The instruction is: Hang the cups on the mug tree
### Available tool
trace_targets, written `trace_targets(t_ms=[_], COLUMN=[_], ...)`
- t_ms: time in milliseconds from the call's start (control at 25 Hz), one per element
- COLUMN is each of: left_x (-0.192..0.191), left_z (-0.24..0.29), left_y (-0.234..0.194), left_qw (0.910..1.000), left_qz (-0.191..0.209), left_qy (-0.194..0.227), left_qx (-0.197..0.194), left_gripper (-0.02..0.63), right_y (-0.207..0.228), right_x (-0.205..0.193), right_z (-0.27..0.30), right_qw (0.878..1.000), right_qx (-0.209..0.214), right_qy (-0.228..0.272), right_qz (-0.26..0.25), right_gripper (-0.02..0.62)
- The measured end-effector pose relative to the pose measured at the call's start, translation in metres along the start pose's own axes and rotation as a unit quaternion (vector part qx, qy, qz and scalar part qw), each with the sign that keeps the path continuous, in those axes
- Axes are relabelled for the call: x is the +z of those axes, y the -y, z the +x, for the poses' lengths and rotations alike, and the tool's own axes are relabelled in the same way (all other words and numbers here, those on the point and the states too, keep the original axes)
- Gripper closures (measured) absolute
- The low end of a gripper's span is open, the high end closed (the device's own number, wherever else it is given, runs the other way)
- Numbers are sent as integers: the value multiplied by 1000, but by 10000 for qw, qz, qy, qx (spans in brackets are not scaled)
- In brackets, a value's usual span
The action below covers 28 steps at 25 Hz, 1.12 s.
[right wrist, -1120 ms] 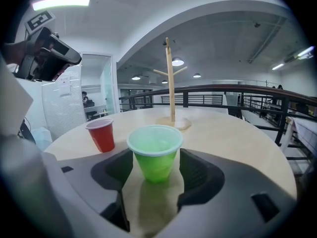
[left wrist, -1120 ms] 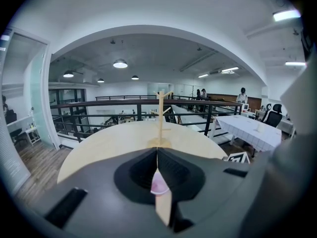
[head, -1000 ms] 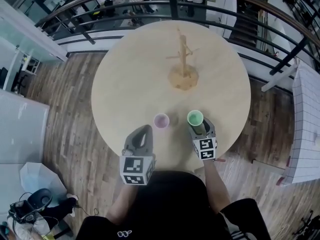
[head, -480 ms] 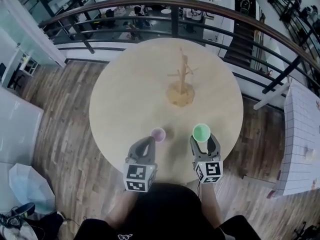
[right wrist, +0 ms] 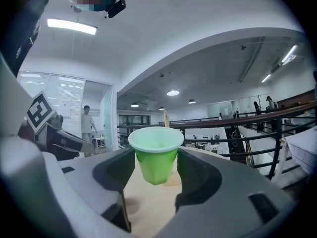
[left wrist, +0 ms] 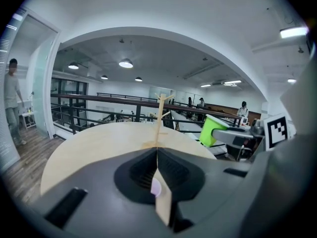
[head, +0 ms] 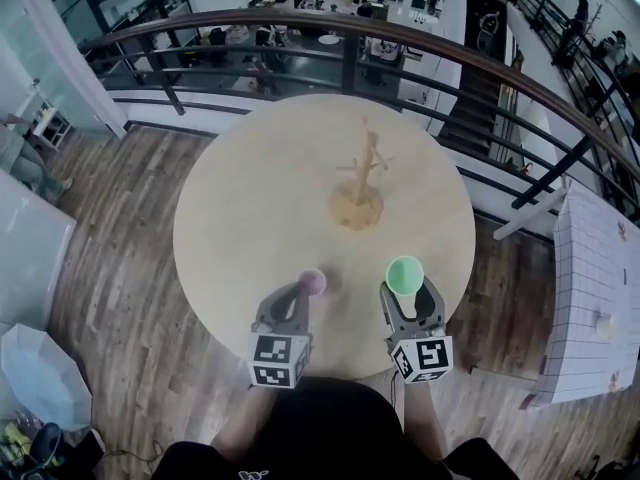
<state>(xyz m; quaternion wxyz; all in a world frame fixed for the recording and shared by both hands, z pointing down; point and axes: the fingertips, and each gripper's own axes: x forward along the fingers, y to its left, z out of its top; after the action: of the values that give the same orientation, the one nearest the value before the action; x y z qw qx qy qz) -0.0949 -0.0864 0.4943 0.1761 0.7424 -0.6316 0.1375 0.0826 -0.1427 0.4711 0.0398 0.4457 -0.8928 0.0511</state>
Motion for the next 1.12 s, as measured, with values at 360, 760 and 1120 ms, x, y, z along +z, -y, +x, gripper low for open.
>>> trace_targets(t_ms=[360,760,1120], left_x=[1,2,-3], left_z=[-6,-17,-21], left_y=[-12,-29,-38], left_qw=[9998,9986,9977], left_qz=[-110,-304,-420], left_qy=[75,194,217], left_qx=[159,376,491], left_gripper=[594,594,594], right_y=[22,74,112], right_x=[0,15,26], right_z=[20,65,120], right_qw=[9961,9455,8308], right_qx=[-28,-427,-829], right_qy=[-354,-1223,-2108], right_qz=[-805,-2987,-5084], right_gripper=[324,324,324])
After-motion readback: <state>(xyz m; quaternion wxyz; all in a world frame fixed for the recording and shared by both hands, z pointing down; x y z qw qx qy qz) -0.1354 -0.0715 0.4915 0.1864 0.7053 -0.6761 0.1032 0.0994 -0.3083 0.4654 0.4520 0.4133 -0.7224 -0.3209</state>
